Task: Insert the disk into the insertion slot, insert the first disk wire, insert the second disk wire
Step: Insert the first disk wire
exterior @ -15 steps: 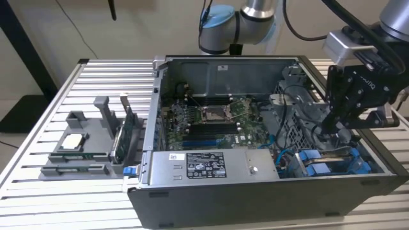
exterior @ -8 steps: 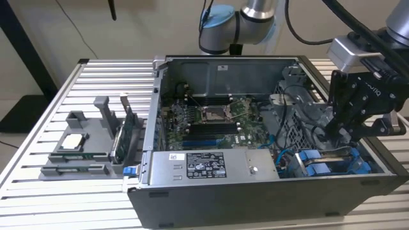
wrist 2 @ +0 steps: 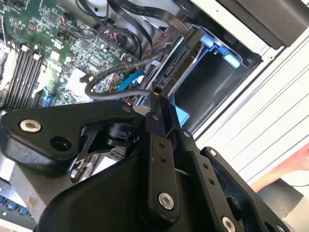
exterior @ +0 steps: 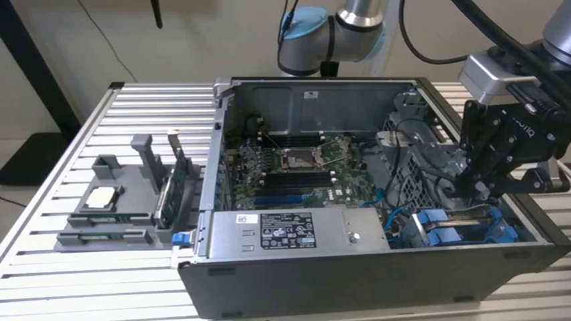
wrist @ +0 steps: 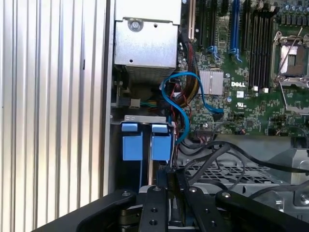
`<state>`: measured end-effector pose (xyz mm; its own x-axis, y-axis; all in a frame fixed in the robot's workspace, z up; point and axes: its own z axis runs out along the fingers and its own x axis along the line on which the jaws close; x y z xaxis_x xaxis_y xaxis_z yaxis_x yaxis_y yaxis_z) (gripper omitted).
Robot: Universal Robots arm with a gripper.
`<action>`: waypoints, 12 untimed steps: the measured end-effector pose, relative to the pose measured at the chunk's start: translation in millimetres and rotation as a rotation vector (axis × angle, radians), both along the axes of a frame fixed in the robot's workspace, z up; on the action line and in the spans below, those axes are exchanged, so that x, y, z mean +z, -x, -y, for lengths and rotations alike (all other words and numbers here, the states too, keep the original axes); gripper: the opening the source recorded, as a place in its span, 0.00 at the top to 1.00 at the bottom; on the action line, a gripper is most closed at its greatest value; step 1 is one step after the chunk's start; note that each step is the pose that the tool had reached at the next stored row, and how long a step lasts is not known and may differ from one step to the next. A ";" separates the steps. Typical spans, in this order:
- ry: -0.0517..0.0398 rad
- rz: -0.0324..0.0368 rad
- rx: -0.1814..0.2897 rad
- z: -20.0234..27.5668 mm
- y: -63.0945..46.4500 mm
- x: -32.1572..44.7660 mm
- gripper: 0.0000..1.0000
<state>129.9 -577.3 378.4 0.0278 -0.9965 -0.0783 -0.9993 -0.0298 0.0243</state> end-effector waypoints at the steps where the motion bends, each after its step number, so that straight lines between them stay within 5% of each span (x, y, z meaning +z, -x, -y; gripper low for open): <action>1: 0.0000 0.0000 0.000 0.3 0.0 0.0 0.81; 12: 0.0000 0.0000 0.000 0.9 -0.9 -1.2 0.81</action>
